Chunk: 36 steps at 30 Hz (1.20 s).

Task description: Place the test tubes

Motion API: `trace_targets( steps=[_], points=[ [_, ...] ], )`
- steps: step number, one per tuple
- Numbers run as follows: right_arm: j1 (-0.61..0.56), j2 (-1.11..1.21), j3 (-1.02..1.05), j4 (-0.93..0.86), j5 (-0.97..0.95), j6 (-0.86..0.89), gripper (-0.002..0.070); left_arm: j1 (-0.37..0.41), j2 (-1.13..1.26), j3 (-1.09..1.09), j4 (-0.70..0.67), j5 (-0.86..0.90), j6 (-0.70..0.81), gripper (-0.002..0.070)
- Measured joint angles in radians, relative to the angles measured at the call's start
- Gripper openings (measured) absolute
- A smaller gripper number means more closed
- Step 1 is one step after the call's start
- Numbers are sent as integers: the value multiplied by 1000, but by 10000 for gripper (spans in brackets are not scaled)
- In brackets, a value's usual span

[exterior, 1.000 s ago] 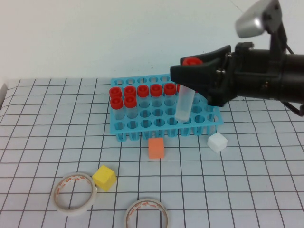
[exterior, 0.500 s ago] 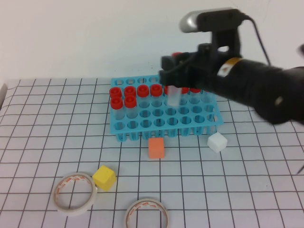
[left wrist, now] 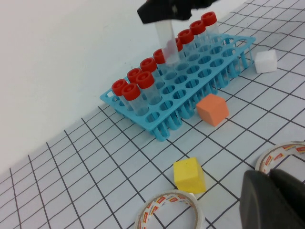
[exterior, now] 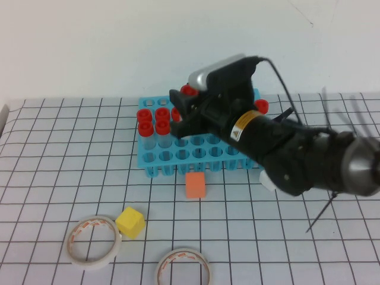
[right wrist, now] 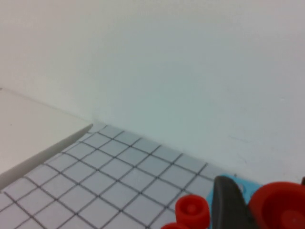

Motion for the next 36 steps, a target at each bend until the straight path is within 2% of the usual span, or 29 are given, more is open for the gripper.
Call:
trace_targets(
  steps=[5, 7, 23, 36],
  points=[
    [0, 90, -2, -10, -186, -13, 272, 0, 0, 0, 0, 0, 0, -1],
    [0, 123, -16, -9, -201, -22, 272, 0, 0, 0, 0, 0, 0, -1],
    [0, 227, -172, 22, -23, -122, 272, 0, 0, 0, 0, 0, 0, -1],
    [0, 248, -192, 96, -12, -177, 271, 0, 0, 0, 0, 0, 0, -1]
  ],
)
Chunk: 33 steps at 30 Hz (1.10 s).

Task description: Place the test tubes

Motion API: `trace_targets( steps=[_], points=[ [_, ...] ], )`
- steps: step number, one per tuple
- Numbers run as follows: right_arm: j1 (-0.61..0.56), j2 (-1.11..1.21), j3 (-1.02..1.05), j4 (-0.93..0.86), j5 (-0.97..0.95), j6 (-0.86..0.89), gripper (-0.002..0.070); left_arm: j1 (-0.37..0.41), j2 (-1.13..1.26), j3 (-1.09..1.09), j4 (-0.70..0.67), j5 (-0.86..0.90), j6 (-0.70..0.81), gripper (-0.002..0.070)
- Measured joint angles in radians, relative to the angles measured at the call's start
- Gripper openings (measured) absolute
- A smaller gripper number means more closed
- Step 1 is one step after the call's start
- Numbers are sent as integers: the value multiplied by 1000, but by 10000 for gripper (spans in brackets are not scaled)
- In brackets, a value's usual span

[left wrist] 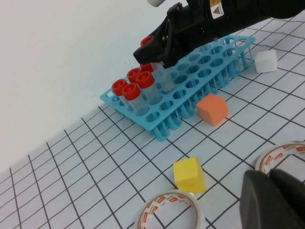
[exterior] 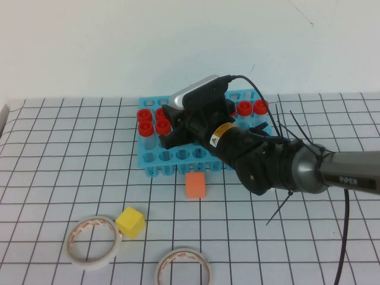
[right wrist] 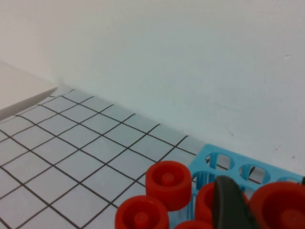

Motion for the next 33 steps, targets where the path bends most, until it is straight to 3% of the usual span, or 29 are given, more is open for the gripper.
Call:
trace_targets(
  steps=[33],
  points=[
    [0, 29, -8, 2, -60, 34, 271, 0, 0, 0, 0, 0, -6, -1]
  ],
)
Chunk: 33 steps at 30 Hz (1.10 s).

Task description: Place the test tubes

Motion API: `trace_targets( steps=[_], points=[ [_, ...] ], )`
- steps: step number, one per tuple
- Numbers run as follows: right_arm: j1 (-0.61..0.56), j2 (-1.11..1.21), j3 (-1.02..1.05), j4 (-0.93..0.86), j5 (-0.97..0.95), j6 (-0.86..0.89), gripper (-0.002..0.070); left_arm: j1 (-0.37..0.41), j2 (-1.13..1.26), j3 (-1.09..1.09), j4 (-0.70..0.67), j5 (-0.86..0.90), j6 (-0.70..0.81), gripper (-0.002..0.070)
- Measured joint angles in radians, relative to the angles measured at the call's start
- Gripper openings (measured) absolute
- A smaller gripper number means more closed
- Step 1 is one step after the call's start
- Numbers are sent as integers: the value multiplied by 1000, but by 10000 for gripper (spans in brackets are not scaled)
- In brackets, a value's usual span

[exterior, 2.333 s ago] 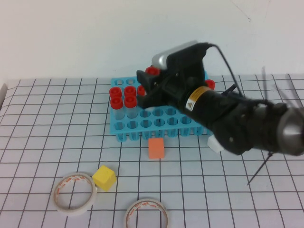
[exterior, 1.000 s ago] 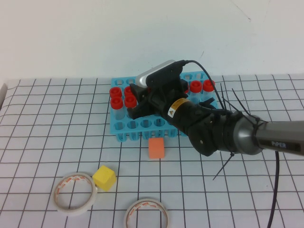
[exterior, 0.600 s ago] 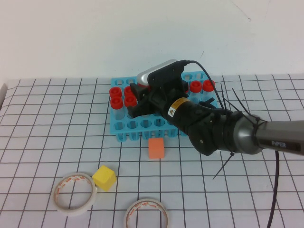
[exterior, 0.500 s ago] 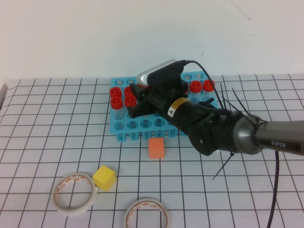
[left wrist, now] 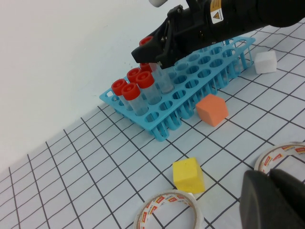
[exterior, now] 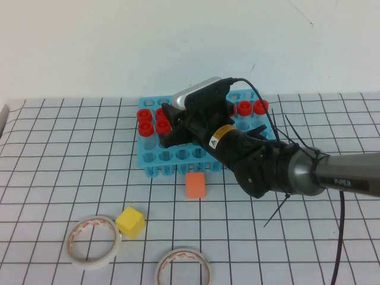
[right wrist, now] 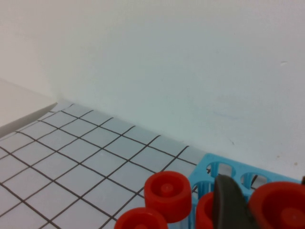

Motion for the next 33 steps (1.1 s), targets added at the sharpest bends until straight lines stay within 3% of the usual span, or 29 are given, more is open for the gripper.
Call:
trace_targets(
  steps=[33],
  points=[
    [0, 0, 0, 0, 24, -37, 271, 0, 0, 0, 0, 0, 0, -1]
  ],
)
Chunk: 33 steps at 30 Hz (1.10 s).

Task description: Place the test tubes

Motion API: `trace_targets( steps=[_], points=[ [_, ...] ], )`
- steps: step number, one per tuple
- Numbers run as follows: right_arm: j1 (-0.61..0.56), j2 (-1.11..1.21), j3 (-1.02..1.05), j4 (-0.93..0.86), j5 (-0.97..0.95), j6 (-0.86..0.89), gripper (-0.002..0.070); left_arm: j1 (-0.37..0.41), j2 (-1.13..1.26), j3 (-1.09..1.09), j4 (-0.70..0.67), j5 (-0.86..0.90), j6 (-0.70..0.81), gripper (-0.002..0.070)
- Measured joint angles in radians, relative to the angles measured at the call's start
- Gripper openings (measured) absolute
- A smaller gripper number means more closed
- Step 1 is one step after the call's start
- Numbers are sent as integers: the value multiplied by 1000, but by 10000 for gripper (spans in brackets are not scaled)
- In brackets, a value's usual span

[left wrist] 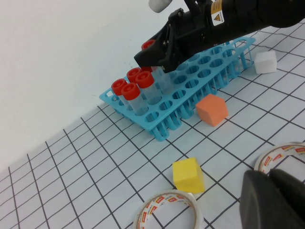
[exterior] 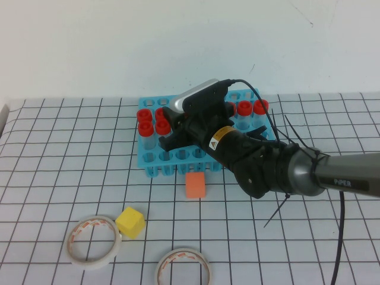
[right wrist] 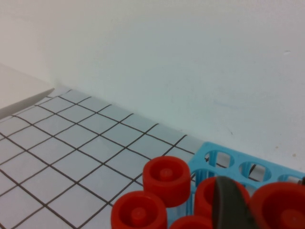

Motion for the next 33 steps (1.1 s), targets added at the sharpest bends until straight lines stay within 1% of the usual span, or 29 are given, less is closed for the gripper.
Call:
trace_targets(
  steps=[2, 5, 7, 16, 18, 20, 21, 25, 26, 28, 33],
  points=[
    [0, 0, 0, 0, 0, 0, 284, 0, 0, 0, 0, 0, 0, -1],
    [0, 0, 0, 0, 0, 0, 326, 0, 0, 0, 0, 0, 0, -1],
    [0, 0, 0, 0, 0, 0, 341, 0, 0, 0, 0, 0, 0, -1],
    [0, -7, 2, 0, 2, -4, 351, 0, 0, 0, 0, 0, -14, -1],
    [0, -46, 10, 0, 10, -4, 340, 0, 0, 0, 0, 0, -15, -1],
    [0, -88, 12, 0, 21, -4, 307, 0, 0, 0, 0, 0, -15, -1],
    [0, -119, 17, 0, 31, -4, 275, 0, 0, 0, 0, 0, -16, -1],
    [0, -288, 92, -7, 87, -4, 84, 0, 0, 0, 0, 0, -17, -1],
    [0, -329, 120, -14, 97, -4, 60, 0, 0, 0, 0, 0, -17, -1],
    [0, -436, 210, -14, 99, 3, 25, 0, 0, 0, 0, 0, -17, -1],
    [0, -716, 480, -21, 119, 45, 2, 0, 0, 0, 0, 0, -17, -1]
  ],
)
